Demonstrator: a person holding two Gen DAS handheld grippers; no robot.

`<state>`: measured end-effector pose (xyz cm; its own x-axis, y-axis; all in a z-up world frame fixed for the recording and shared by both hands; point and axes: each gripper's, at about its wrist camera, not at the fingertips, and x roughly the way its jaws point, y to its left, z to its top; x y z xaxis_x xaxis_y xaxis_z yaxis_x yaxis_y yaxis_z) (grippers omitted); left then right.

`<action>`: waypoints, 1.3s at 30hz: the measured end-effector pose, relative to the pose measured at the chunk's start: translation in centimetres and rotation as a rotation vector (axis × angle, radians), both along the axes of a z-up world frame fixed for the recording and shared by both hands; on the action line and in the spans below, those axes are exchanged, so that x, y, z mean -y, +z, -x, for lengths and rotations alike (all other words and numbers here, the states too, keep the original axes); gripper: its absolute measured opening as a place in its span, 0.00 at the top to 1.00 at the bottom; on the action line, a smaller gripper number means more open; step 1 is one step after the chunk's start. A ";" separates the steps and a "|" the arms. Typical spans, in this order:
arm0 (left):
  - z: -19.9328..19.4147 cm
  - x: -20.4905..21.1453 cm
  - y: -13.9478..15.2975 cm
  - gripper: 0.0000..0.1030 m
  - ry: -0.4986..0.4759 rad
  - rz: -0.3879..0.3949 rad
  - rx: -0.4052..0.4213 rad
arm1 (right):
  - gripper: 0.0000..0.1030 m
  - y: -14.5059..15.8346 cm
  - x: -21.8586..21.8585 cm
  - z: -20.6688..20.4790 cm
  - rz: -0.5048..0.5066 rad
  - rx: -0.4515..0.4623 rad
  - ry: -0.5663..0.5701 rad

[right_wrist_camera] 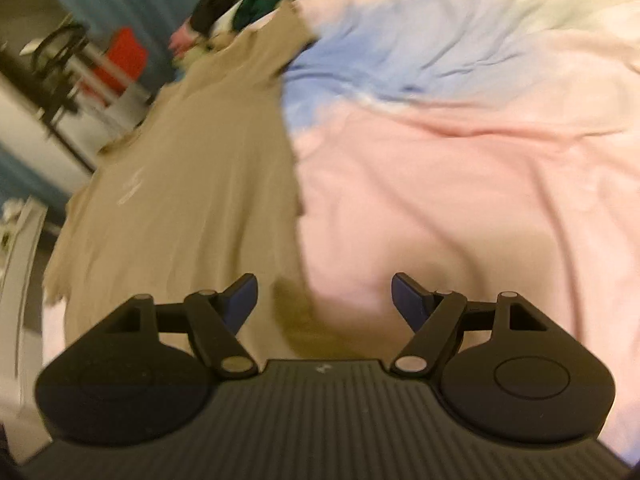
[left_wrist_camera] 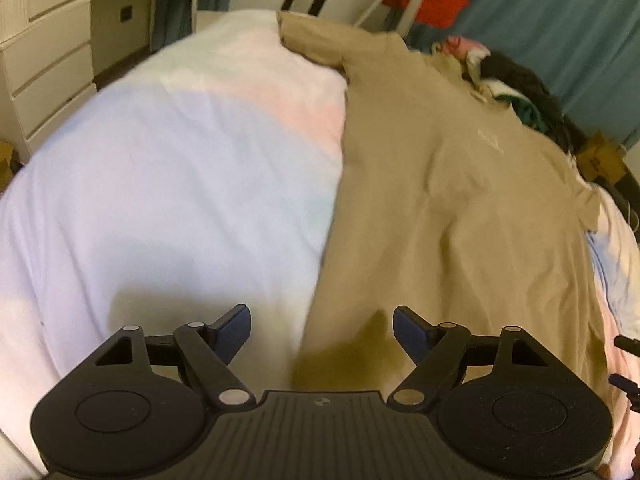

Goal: Fold clothes
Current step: 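Grasp the T-shirt hem with both grippers and pull it taut, then open both grippers and release the flattened hem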

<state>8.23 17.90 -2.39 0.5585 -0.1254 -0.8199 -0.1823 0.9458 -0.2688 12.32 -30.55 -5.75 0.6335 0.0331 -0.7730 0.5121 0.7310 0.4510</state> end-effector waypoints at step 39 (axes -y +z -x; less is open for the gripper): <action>4.9 -1.2 6.5 0.97 -0.201 0.011 -0.111 | 0.94 7.4 -6.4 4.6 0.290 -0.179 0.627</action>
